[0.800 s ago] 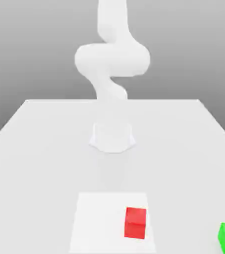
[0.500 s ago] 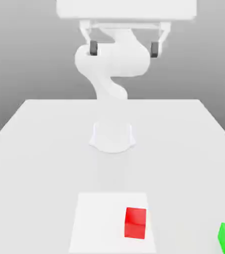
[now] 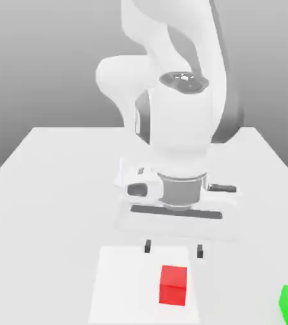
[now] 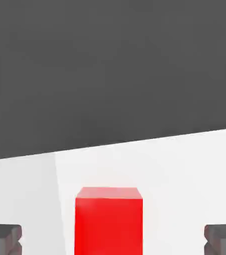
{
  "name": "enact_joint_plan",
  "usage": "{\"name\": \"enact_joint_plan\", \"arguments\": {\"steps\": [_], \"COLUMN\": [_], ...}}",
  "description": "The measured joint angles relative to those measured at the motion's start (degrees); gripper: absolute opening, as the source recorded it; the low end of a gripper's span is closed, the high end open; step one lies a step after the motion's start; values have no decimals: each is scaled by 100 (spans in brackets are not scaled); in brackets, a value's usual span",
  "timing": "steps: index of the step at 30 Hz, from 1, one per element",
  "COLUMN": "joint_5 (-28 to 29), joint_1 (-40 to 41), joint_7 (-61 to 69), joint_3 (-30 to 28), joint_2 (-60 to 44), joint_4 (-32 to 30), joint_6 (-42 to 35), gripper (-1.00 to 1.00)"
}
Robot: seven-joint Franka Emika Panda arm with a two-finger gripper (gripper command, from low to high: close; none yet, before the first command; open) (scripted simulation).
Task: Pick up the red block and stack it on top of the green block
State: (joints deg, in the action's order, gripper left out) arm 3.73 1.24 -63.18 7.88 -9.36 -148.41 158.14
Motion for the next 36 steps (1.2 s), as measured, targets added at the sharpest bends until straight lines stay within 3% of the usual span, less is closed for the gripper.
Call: {"name": "enact_joint_plan", "arguments": {"steps": [4,5,12,18,28,32,33,36], "joint_5": [254,288,295,-88,558,1017,1093,1093], "joint_1": [-188,-222,-213,-126,-1014,-1324,-1379,-1379], "joint_7": [-205,-230,-240,154,2211,2140,2095,2095], "joint_3": [-239,-280,-270,-14,1203,1038,976,976], "joint_2": [-828,-941,-921,78,-715,-1444,-1577,-1577], "joint_4": [104,120,116,34,1940,2177,2193,2193], "joint_6": [674,770,759,-156,-1397,-953,-841,-841], "gripper": [0,-100,-100,-100,-100,-100,100,100]}}
